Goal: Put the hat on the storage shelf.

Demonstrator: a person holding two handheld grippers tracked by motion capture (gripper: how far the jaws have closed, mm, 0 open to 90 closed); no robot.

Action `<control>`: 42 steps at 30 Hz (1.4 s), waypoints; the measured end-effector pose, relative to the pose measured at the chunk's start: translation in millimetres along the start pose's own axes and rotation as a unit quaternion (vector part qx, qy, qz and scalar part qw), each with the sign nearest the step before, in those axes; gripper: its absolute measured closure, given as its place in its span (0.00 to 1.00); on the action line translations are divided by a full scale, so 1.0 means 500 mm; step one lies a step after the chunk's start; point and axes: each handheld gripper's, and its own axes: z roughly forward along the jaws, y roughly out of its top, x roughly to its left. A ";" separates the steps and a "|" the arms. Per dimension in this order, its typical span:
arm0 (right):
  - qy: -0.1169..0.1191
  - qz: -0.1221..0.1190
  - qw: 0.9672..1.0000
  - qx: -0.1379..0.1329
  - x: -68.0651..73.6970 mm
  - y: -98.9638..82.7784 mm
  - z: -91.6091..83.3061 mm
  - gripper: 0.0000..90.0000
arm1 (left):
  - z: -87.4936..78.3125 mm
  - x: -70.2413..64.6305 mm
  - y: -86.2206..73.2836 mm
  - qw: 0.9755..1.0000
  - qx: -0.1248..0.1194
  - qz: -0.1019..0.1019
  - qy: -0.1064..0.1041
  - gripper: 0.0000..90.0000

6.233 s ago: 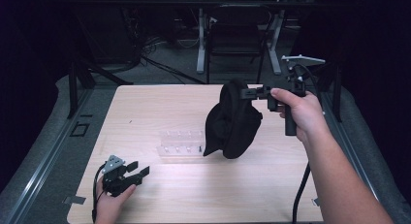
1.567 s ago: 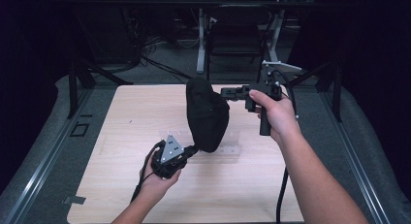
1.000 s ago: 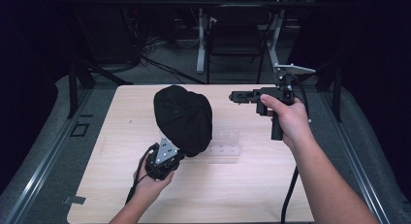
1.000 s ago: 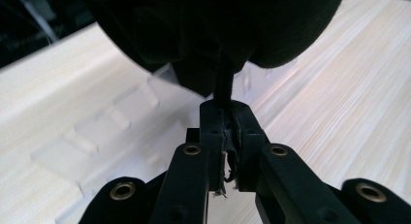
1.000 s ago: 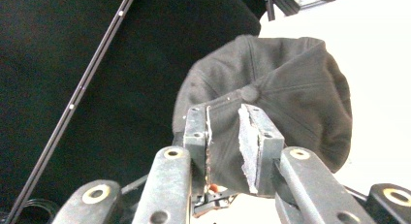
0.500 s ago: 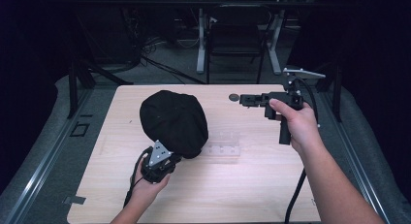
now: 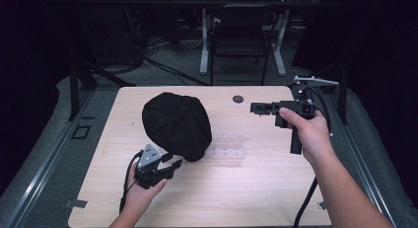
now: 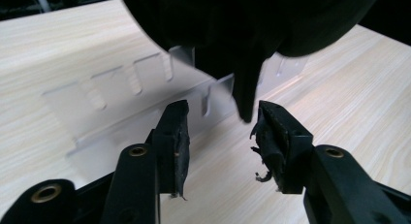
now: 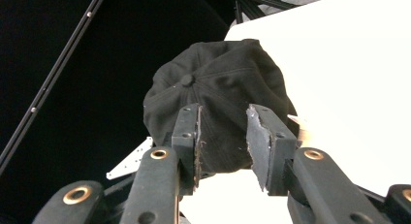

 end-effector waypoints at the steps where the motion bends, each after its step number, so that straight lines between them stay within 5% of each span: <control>1: -0.011 -0.005 1.000 0.003 -0.002 -0.005 -0.006 0.73 | -0.004 0.003 -0.003 1.000 0.000 -0.004 0.000 0.60; 13: -0.064 -0.057 0.996 0.006 0.000 -0.054 -0.033 0.70 | -0.058 0.034 -0.030 1.000 0.012 -0.014 0.015 0.56; 24: -0.103 -0.103 0.989 0.018 -0.021 -0.119 -0.034 0.65 | -0.066 0.073 -0.082 0.998 0.013 -0.059 0.033 0.55; 28: -0.124 -0.130 0.984 0.013 -0.034 -0.155 -0.029 0.60 | -0.065 0.076 -0.088 0.997 0.013 -0.059 0.038 0.54; 36: -0.139 -0.150 0.979 -0.004 -0.071 -0.210 -0.021 0.54 | -0.064 0.078 -0.093 0.998 0.013 -0.056 0.040 0.52; 40: -0.166 -0.169 0.971 -0.010 -0.090 -0.235 -0.018 0.52 | -0.062 0.078 -0.096 0.998 0.014 -0.056 0.038 0.52; 41: -0.183 -0.180 0.966 -0.014 -0.097 -0.247 -0.016 0.52 | -0.061 0.078 -0.097 0.998 0.014 -0.055 0.039 0.51; 42: -0.183 -0.180 0.966 -0.014 -0.097 -0.247 -0.016 0.52 | -0.061 0.078 -0.097 0.998 0.014 -0.055 0.039 0.51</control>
